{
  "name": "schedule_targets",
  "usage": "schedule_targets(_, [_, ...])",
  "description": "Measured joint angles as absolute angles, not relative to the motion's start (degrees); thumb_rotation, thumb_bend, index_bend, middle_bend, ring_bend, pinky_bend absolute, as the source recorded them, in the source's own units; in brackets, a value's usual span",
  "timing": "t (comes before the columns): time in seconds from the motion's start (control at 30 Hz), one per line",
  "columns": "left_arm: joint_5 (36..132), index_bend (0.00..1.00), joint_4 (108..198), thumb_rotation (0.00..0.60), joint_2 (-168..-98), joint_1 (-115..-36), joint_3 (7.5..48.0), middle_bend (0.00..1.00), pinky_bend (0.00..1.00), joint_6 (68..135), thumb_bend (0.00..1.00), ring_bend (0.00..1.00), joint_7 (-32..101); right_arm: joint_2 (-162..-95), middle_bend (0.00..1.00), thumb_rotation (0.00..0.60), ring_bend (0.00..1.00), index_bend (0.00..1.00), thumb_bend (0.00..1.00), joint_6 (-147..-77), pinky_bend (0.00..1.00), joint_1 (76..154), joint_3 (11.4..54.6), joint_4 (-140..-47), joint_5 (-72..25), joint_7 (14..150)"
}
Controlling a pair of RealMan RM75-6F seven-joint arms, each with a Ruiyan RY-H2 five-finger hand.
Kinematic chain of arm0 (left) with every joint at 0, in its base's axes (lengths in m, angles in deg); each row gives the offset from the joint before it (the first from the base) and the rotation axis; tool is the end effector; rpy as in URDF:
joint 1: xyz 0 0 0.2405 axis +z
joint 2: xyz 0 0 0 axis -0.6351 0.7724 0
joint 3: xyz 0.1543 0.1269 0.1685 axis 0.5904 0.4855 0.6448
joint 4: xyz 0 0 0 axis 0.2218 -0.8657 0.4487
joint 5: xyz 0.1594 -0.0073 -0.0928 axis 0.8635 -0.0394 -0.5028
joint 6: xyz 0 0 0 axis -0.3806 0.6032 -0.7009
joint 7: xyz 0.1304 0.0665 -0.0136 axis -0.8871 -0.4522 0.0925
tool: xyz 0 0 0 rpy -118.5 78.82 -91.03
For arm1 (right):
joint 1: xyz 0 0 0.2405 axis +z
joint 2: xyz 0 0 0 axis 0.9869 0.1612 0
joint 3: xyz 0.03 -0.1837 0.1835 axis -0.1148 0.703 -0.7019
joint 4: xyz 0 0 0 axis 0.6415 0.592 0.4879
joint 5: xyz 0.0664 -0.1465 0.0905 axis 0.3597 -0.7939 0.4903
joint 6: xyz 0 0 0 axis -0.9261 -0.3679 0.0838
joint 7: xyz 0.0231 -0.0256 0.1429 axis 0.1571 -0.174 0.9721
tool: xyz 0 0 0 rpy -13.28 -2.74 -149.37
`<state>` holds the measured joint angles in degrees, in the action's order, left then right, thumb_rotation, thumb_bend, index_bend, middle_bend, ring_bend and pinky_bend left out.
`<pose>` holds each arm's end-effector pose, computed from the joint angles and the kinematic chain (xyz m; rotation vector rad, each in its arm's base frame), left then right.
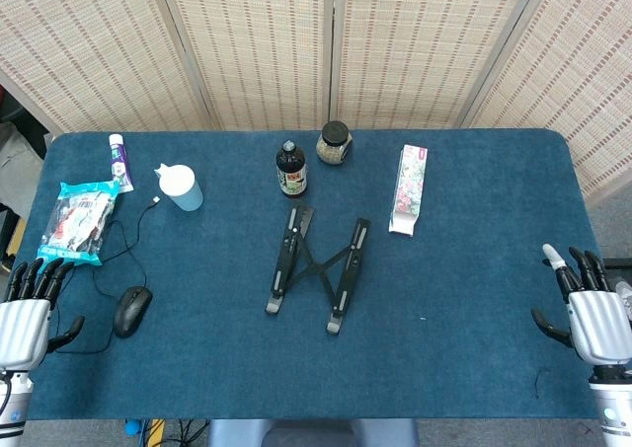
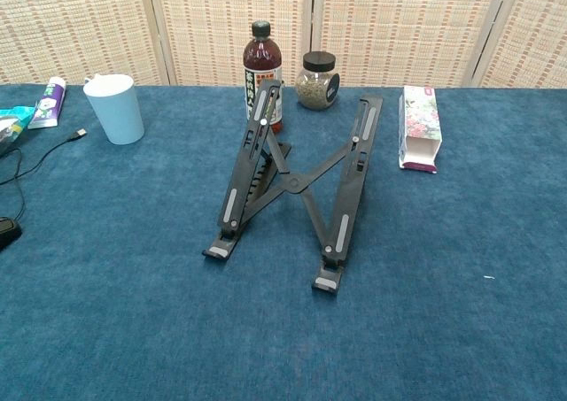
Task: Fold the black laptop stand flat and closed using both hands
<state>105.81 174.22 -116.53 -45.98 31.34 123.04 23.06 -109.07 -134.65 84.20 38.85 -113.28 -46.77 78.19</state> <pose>-0.2971 0.1959 0.1769 -1.3798 -0.7821 -0.8227 -0.3009 -0.1794 0.1925 1.3551 -0.8536 0.9098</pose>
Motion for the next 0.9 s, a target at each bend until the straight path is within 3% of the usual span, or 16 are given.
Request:
schedule_targets(0.47, [106.85, 0.11, 176.1, 0.6, -116.32, -45.98, 32.03, 0.11, 0.0, 123.18, 0.22, 0.0, 22.12, -108.76, 0.27, 0.6, 0.06, 0.08, 0.19, -133.96, 0.0, 85.09, 38.64, -113.35, -47.72, 81.89])
schedule_targets(0.7, [107.97, 0.11, 177.36, 0.6, -116.09, -45.99, 32.59, 0.11, 0.0, 123.31, 0.22, 0.0, 21.34, -107.54, 0.26, 0.6, 0.06, 0.07, 0.19, -129.21, 0.0, 88.17, 38.77, -114.54, -49.25, 92.21])
schedule_targets(0.9, [108.33, 0.11, 177.95, 0.6, -115.93, -45.77, 33.01, 0.11, 0.0, 123.37, 0.22, 0.0, 21.25, -106.45, 0.18, 0.6, 0.06, 0.0, 0.18, -123.4, 0.0, 92.58, 38.73, -115.49, -50.81, 103.8])
